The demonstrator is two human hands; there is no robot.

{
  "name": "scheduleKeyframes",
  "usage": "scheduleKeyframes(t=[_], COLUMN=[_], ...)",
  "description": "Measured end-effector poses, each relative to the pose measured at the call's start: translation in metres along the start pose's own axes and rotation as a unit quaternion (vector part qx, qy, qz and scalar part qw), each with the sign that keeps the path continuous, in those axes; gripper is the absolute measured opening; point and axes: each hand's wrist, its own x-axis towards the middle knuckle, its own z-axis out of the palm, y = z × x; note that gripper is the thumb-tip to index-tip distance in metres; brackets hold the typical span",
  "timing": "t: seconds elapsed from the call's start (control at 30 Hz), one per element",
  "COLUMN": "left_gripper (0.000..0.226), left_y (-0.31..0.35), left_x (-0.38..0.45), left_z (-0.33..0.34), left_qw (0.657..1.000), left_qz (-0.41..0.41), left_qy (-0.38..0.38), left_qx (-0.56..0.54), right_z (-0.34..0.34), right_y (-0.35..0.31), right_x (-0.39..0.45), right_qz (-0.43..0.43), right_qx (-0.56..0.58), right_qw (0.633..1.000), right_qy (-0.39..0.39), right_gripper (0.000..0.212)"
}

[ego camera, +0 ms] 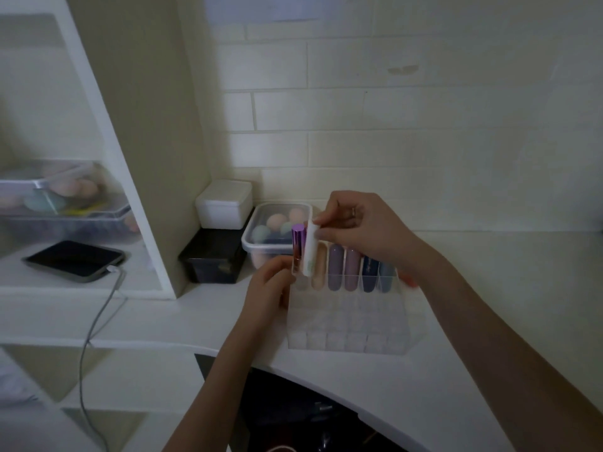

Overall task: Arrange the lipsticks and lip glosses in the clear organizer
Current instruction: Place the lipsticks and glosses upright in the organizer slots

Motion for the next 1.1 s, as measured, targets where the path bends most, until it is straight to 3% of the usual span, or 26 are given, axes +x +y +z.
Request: scheduleKeyframes(t=[0.1, 0.5, 0.6, 0.67, 0.87, 0.97, 1.1], left_gripper=[0.041, 0.03, 0.032, 0.031, 0.034, 0.031, 0.03], left_y=[-0.002, -0.004, -0.004, -0.005, -0.004, 0.0, 0.003], left_x=[0.001, 0.003, 0.004, 0.004, 0.002, 0.0, 0.001], left_z=[0.0, 0.0, -0.001, -0.001, -0.002, -0.002, -0.001], left_qw=[1.0, 1.0, 0.999, 0.999, 0.999, 0.999, 0.999], left_qz=[-0.017, 0.006, 0.0, 0.005, 0.019, 0.03, 0.009], left_qy=[0.016, 0.005, 0.007, 0.005, 0.001, -0.027, -0.052], left_qx=[-0.021, -0.023, -0.037, -0.042, -0.033, -0.013, -0.01], right_z=[0.001, 0.004, 0.011, 0.018, 0.014, 0.004, -0.026], right_y=[0.001, -0.004, 0.004, 0.009, 0.004, 0.004, 0.035], right_x=[-0.001, -0.001, 0.0, 0.0, -0.002, -0.002, 0.009], right_qz=[-0.009, -0.037, -0.1, -0.098, -0.067, -0.021, -0.009], right_qx=[-0.04, -0.103, -0.188, -0.225, -0.2, -0.135, -0.084], right_qw=[0.999, 0.994, 0.976, 0.967, 0.972, 0.989, 0.988], right_qy=[0.005, 0.001, -0.035, -0.067, -0.104, -0.059, 0.127], right_gripper=[0.01, 0.011, 0.011, 0.011, 0.007, 0.006, 0.005])
